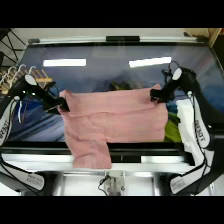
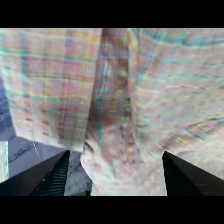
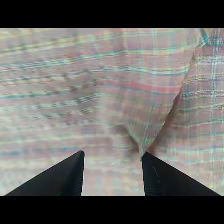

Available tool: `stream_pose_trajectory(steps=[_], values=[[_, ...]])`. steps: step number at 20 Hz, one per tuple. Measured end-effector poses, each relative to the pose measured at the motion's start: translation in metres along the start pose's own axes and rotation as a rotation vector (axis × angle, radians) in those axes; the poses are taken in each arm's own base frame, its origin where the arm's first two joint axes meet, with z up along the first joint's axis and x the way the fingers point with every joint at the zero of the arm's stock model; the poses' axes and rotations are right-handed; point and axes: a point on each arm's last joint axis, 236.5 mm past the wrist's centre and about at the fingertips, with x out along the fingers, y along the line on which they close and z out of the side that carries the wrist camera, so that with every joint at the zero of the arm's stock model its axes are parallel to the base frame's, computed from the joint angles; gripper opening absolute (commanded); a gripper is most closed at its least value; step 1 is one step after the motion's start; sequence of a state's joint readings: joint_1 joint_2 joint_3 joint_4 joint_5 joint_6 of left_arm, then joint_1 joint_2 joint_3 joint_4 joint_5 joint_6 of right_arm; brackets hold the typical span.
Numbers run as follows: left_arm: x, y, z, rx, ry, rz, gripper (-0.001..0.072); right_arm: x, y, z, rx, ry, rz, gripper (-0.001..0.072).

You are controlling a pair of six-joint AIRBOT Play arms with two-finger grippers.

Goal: Fold the shirts.

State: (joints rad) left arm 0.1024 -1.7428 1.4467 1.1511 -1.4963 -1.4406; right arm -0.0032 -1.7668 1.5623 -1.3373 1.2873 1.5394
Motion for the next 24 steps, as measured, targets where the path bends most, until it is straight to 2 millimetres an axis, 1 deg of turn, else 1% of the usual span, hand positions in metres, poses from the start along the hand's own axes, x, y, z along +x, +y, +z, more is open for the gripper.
stream_pose_trajectory(steps=[1,2,3,4,6,7,8,9,10,11,12,13,15,17,18,20,24], values=[[-0.013,-0.002,0.002,0.004,-0.014,-0.005,0.0717,-0.015,0.004,-0.001,-0.018,-0.017,0.003,0.0508],[-0.032,-0.003,0.003,0.006,-0.039,-0.008,0.0606,-0.03,0.004,-0.001,-0.029,-0.037,-0.001,0.0508],[-0.05,-0.002,0.002,0.003,-0.061,-0.007,0.0428,-0.048,-0.003,-0.003,-0.045,-0.056,-0.023,0.0508],[-0.069,-0.001,-0.001,0.003,-0.085,-0.005,0.0359,-0.064,-0.009,-0.01,-0.051,-0.055,-0.036,0.0508],[-0.099,0.0,-0.015,-0.001,-0.137,-0.011,0.036,-0.094,-0.025,-0.029,-0.047,-0.036,-0.051,0.0508],[-0.107,0.005,-0.027,-0.016,-0.151,-0.008,0.0368,-0.107,-0.036,-0.04,-0.031,-0.028,-0.058,0.0508],[-0.108,0.009,-0.042,-0.035,-0.157,-0.009,0.0441,-0.118,-0.047,-0.053,-0.014,-0.018,-0.073,0.0508],[-0.101,0.011,-0.06,-0.052,-0.154,-0.016,0.0562,-0.128,-0.057,-0.065,0.009,-0.016,-0.079,0.0508],[-0.09,0.012,-0.077,-0.062,-0.154,-0.024,0.0586,-0.135,-0.066,-0.077,0.03,-0.016,-0.086,0.0508],[-0.076,0.013,-0.095,-0.069,-0.152,-0.039,0.0576,-0.141,-0.072,-0.088,0.05,-0.018,-0.087,0.0508],[-0.059,0.014,-0.113,-0.08,-0.146,-0.056,0.0487,-0.145,-0.076,-0.098,0.064,-0.021,-0.089,0.0508],[-0.04,0.012,-0.13,-0.09,-0.137,-0.077,0.0462,-0.149,-0.08,-0.106,0.077,-0.026,-0.093,0.0508],[-0.005,0.008,-0.164,-0.103,-0.093,-0.12,0.0465,-0.153,-0.082,-0.117,0.088,-0.037,-0.099,0.0508],[0.023,0.008,-0.186,-0.125,-0.06,-0.144,0.0464,-0.155,-0.083,-0.122,0.092,-0.047,-0.101,0.0508],[0.034,0.007,-0.195,-0.139,-0.048,-0.159,0.0465,-0.156,-0.084,-0.124,0.095,-0.05,-0.103,0.0508],[0.05,0.006,-0.202,-0.162,-0.055,-0.179,0.0464,-0.157,-0.084,-0.126,0.098,-0.052,-0.104,0.0508],[0.072,0.0,-0.2,-0.208,-0.098,-0.219,0.0462,-0.158,-0.085,-0.126,0.1,-0.059,-0.107,0.0508]])
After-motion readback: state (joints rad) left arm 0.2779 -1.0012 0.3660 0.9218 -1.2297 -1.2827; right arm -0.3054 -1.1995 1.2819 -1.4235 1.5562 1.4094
